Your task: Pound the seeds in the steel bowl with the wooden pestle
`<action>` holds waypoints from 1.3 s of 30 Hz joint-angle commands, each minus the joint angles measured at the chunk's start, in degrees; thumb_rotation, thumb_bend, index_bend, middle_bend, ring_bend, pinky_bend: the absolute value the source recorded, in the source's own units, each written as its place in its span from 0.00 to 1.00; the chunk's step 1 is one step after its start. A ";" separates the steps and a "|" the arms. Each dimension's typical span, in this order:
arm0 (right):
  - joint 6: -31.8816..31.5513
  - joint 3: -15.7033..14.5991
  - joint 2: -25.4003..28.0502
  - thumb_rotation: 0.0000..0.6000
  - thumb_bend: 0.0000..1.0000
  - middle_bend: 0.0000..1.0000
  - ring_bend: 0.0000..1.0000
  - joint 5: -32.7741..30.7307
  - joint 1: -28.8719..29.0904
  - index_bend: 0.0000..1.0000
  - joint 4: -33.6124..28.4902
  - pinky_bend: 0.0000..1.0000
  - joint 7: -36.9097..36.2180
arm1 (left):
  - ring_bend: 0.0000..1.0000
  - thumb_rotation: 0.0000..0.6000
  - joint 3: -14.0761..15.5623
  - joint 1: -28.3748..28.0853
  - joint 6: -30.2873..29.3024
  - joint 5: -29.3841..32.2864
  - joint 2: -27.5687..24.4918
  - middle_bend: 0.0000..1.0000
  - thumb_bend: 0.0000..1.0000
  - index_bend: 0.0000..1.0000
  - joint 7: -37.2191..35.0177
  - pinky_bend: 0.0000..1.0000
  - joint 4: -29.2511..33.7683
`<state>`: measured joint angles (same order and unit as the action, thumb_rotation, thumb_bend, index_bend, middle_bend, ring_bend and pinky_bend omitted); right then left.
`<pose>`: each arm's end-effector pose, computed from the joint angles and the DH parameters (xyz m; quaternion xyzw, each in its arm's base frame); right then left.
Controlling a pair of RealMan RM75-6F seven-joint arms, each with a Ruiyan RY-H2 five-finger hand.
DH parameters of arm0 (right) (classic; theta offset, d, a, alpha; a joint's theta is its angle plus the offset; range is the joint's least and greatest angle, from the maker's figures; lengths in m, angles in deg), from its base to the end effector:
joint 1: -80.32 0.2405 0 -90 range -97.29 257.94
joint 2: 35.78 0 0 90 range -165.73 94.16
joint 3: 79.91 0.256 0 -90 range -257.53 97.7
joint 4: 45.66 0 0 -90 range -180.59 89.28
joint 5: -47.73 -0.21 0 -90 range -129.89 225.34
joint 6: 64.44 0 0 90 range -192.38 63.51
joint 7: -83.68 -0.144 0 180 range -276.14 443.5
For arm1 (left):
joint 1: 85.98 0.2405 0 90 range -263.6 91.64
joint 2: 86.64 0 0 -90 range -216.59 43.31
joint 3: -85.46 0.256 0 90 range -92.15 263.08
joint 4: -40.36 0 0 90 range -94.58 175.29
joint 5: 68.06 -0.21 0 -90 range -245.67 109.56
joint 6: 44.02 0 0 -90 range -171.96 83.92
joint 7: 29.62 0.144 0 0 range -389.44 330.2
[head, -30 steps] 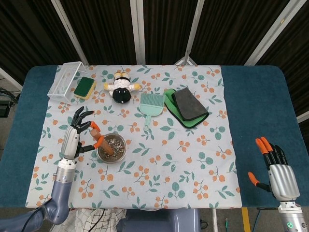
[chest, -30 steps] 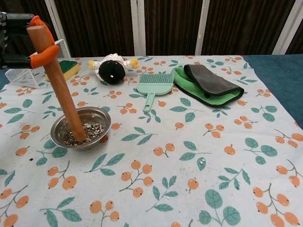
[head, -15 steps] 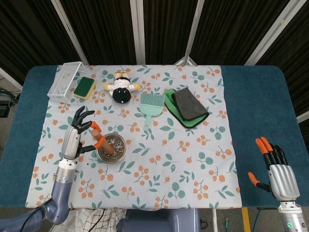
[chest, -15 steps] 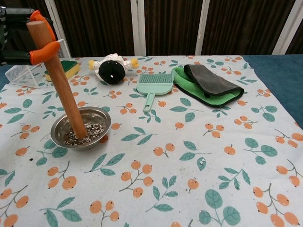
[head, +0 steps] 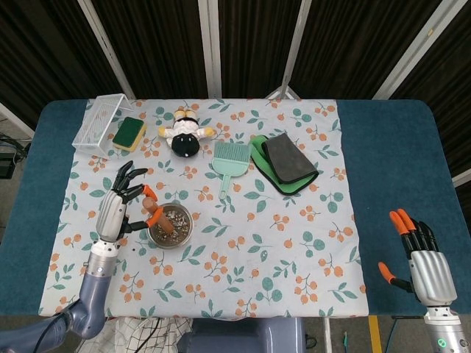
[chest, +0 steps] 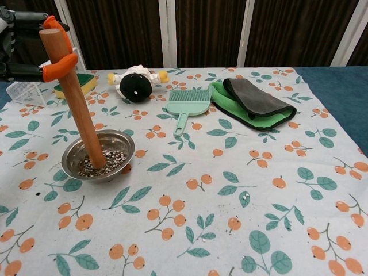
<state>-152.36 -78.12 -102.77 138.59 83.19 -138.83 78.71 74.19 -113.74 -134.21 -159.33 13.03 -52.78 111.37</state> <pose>-0.2969 -0.1656 0.1416 0.5771 -0.4149 0.4463 0.5436 -0.1714 0.2938 0.0217 -0.4986 -0.3940 -0.7024 0.3206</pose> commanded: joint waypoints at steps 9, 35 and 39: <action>0.00 -0.04 -0.06 1.00 0.32 0.00 0.00 0.04 -0.02 0.00 0.07 0.00 0.09 | 0.20 1.00 0.67 -0.19 -0.10 0.04 2.14 0.72 0.91 0.61 -0.94 0.03 -3.62; -0.05 0.03 0.04 1.00 0.32 0.00 0.00 -0.03 -0.05 0.00 -0.13 0.00 -0.05 | 0.20 1.00 -0.01 -1.03 -2.23 -2.10 -0.54 0.72 0.91 0.61 -0.14 0.03 -0.21; -0.07 -0.03 0.03 1.00 0.32 0.00 0.00 -0.01 -0.09 0.00 -0.09 0.00 -0.10 | 0.20 1.00 -0.21 -1.29 -2.17 -2.29 -1.41 0.72 0.91 0.61 0.59 0.03 1.06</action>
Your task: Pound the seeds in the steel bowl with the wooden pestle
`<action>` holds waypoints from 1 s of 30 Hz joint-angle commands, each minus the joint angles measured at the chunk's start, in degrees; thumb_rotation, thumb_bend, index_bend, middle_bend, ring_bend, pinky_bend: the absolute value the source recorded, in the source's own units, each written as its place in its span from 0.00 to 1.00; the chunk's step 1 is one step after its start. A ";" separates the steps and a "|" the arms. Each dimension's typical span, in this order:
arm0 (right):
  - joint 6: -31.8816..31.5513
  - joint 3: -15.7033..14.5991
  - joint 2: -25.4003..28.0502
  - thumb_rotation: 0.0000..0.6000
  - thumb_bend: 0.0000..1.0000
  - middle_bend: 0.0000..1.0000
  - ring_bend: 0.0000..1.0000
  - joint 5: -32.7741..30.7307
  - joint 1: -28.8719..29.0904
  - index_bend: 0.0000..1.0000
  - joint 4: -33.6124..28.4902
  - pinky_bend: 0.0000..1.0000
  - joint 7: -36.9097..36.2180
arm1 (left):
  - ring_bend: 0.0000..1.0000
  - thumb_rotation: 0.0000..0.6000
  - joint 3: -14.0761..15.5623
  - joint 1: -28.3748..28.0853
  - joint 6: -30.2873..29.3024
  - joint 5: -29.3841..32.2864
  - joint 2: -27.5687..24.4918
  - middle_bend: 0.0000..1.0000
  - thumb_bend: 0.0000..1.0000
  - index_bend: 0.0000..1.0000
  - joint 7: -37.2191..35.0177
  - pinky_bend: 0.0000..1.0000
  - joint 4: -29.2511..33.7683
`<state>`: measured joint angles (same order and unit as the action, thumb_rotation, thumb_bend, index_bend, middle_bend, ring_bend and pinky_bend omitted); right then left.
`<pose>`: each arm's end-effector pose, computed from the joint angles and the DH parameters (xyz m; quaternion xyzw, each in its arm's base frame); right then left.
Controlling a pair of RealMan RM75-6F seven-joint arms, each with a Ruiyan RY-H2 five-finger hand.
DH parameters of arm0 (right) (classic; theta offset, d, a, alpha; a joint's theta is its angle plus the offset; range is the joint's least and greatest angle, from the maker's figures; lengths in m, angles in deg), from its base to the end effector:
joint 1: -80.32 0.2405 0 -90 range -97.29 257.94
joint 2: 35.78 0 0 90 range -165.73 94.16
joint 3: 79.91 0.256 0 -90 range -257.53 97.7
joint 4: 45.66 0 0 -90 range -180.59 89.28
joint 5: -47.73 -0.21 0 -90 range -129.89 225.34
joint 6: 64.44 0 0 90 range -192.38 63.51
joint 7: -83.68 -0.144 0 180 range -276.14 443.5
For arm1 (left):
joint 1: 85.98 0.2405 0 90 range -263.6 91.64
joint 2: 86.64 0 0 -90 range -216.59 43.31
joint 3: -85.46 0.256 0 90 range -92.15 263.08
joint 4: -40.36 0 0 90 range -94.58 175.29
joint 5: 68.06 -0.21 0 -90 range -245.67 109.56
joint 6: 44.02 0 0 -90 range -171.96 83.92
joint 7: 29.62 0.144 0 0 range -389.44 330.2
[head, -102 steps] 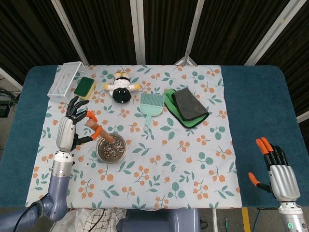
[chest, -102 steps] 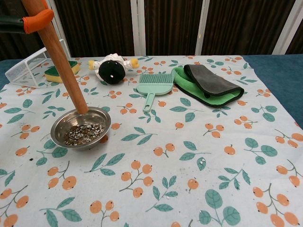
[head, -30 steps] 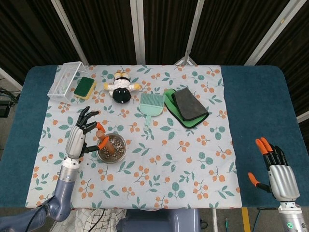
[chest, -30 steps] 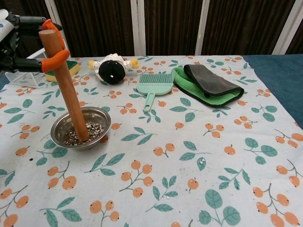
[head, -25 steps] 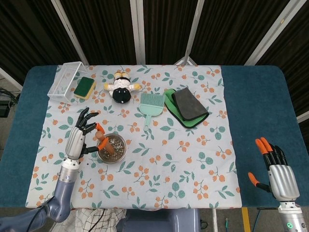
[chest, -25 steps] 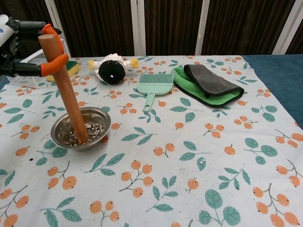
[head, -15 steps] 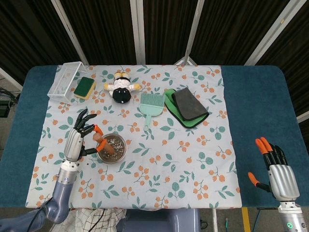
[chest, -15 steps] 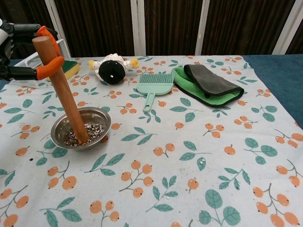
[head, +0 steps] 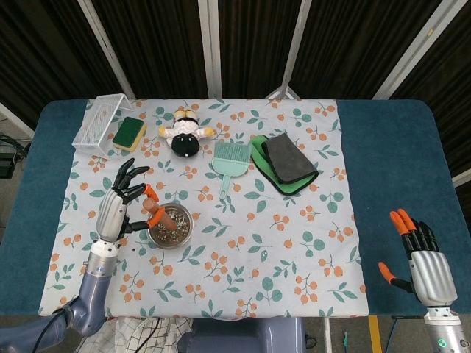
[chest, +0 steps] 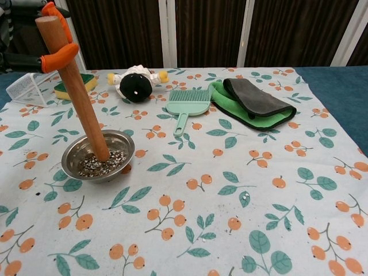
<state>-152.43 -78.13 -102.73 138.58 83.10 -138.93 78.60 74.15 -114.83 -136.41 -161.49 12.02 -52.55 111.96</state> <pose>-0.2969 -0.1651 0.1419 0.5759 -0.4160 0.4470 0.5435 -0.1622 0.2941 0.0311 -0.5052 -0.3645 -0.7191 0.3080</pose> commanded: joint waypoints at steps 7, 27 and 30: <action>0.06 0.01 -0.03 1.00 0.32 0.00 0.00 -0.05 0.01 0.00 0.05 0.00 -0.01 | 0.20 1.00 0.47 -0.18 0.81 0.38 0.09 0.72 0.91 0.61 -0.10 0.03 -0.89; 0.29 0.11 -0.11 1.00 0.32 0.00 0.00 -0.27 0.11 0.00 -0.09 0.00 0.29 | 0.20 1.00 2.22 -0.02 0.17 0.06 3.37 0.72 0.91 0.61 -3.80 0.03 -8.15; 0.33 0.13 -0.10 1.00 0.32 0.00 0.00 -0.26 0.14 0.00 -0.17 0.00 0.38 | 0.20 1.00 2.36 0.05 0.08 0.10 3.62 0.72 0.91 0.61 -4.11 0.03 -8.59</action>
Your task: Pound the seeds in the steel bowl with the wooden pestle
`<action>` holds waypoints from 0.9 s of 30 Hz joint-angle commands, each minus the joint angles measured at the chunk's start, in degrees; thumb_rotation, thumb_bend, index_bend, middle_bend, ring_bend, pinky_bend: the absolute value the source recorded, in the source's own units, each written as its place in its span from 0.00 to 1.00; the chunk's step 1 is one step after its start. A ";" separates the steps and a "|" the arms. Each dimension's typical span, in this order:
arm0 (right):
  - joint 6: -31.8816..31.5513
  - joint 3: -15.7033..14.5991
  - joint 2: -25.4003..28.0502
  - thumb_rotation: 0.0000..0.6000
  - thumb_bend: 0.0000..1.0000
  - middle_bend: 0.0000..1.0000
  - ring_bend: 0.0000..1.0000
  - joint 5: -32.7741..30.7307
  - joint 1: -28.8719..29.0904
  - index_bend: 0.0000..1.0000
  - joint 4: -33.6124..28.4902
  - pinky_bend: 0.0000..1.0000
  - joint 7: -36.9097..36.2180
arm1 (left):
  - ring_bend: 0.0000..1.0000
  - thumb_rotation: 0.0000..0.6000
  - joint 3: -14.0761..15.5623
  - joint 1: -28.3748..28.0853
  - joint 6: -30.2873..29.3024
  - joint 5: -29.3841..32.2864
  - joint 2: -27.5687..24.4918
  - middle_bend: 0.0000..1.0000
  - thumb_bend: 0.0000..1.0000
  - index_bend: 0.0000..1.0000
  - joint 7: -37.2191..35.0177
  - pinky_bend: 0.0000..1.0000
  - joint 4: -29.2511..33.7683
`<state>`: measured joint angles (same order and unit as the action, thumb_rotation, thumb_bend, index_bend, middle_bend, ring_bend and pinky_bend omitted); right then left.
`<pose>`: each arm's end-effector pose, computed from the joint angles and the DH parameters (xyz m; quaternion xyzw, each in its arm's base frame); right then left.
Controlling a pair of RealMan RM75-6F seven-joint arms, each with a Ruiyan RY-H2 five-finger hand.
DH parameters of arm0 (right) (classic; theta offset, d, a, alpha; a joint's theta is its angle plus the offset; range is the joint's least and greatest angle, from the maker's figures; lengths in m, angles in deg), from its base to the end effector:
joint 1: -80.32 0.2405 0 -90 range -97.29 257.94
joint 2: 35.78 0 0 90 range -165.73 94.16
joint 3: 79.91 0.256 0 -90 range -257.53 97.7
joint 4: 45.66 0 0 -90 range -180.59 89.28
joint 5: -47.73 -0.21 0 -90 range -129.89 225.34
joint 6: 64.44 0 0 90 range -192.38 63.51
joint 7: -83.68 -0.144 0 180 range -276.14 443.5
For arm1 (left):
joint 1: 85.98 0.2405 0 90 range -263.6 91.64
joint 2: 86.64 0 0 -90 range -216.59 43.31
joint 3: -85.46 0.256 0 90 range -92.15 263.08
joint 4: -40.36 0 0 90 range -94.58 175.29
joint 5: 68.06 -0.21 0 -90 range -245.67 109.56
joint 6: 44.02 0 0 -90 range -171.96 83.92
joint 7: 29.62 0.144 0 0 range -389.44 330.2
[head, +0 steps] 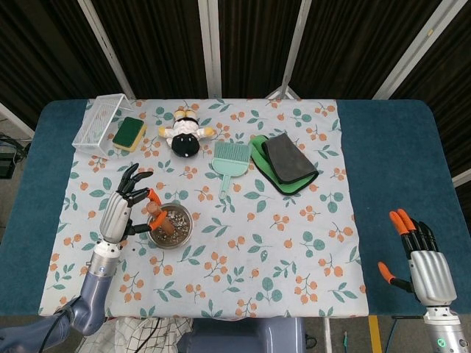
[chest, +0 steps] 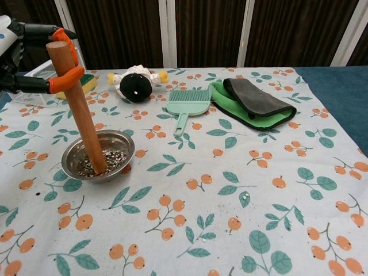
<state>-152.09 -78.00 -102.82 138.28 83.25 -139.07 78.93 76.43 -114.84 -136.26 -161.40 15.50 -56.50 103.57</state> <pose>-0.2966 -0.1664 0.1410 0.5761 -0.4168 0.4453 0.5442 -0.1794 0.2942 0.0111 -0.5225 -0.3728 -0.7022 0.3082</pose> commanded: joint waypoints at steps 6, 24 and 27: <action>-0.07 0.07 0.07 1.00 0.32 0.00 0.00 -0.04 -0.01 0.00 -0.14 0.00 0.04 | 0.20 1.00 0.35 0.26 -0.34 0.01 0.32 0.72 0.91 0.61 -0.40 0.03 -0.49; -0.50 -0.15 -0.14 1.00 0.32 0.00 0.00 0.28 -0.30 0.00 0.18 0.00 -0.12 | 0.20 1.00 -0.12 0.10 -1.18 -0.37 -0.59 0.72 0.91 0.61 -0.08 0.03 1.34; -0.55 -0.15 -0.13 1.00 0.32 0.00 0.00 0.30 -0.32 0.00 0.22 0.00 -0.28 | 0.20 1.00 -0.90 -0.42 -1.71 -0.92 -1.81 0.72 0.91 0.61 1.07 0.03 3.80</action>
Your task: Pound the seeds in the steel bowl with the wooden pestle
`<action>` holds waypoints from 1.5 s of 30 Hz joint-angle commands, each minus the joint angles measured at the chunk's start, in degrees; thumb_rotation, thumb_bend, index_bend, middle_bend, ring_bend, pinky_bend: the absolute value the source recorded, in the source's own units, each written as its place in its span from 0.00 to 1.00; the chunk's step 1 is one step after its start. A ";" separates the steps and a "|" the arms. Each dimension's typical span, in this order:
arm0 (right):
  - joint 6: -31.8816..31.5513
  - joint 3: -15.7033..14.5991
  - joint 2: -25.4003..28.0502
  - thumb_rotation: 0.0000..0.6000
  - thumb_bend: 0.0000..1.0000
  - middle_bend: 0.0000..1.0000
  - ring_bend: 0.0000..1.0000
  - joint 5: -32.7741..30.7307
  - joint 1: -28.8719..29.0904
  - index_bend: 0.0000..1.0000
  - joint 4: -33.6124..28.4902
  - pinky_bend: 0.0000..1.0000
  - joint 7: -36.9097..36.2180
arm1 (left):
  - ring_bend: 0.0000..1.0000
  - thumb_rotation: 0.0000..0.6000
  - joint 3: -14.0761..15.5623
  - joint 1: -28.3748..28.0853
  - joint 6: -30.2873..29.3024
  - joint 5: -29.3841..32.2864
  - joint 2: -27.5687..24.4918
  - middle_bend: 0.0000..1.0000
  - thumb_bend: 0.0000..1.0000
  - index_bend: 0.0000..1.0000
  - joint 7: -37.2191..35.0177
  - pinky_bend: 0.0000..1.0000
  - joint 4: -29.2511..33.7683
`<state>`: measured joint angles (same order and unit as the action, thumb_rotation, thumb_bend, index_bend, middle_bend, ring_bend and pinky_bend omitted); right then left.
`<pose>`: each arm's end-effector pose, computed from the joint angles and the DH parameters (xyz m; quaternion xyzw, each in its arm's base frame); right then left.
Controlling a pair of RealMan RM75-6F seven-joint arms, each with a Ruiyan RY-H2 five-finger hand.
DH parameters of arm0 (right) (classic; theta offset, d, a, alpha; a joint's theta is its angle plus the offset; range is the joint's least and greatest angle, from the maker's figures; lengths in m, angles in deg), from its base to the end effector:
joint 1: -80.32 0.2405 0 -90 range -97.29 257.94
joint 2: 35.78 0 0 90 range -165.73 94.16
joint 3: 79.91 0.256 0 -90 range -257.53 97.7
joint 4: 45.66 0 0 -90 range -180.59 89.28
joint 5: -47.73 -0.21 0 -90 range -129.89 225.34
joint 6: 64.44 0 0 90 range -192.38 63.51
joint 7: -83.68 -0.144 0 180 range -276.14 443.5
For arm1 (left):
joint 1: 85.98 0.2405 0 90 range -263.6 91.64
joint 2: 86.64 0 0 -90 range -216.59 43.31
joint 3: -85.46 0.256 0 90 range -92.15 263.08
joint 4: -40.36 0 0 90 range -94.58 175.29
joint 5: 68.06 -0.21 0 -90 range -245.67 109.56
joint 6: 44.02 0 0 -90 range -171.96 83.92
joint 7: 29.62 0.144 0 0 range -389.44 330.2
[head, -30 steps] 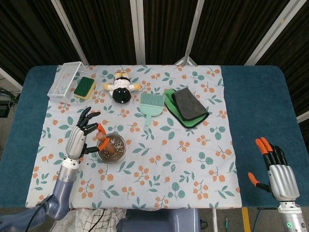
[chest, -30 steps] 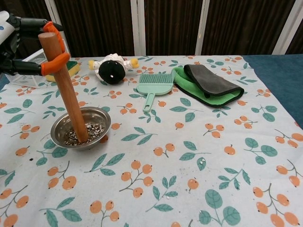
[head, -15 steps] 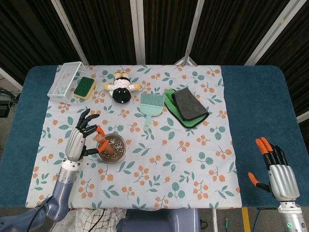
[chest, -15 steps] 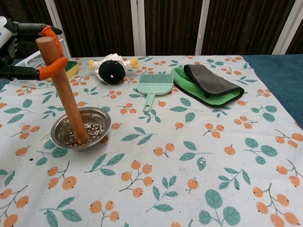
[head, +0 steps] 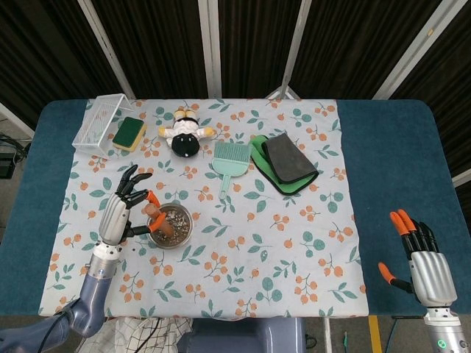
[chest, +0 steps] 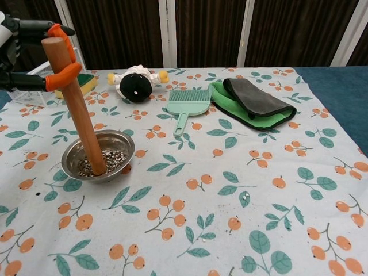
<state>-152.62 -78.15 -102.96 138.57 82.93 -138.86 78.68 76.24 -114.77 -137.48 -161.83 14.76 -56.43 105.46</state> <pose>-0.2971 -0.1641 0.1411 0.5744 -0.4164 0.4475 0.5445 -0.1749 0.2918 0.0168 -0.5143 -0.3685 -0.7136 0.3010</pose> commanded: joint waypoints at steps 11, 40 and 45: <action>-0.24 0.00 0.08 1.00 0.32 0.00 0.00 0.19 -0.08 0.00 0.08 0.00 -0.24 | 0.20 1.00 -2.21 -0.89 -1.80 -2.30 -6.83 0.72 0.91 0.61 5.91 0.03 10.64; -0.16 0.07 0.05 1.00 0.32 0.00 0.00 0.02 -0.08 0.00 -0.30 0.00 0.67 | 0.21 1.00 5.08 6.42 -1.61 -4.03 -20.26 0.71 0.91 0.61 6.91 0.05 -11.30; -0.16 0.11 0.03 1.00 0.32 0.00 0.00 0.01 -0.07 0.00 -0.38 0.00 0.87 | 0.22 1.00 7.83 6.17 1.90 -4.96 -18.54 0.71 0.91 0.61 8.14 0.05 -16.66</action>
<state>-152.78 -78.03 -102.92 138.58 82.87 -139.25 79.56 82.83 -108.62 -136.98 -166.16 -4.65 -48.88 90.22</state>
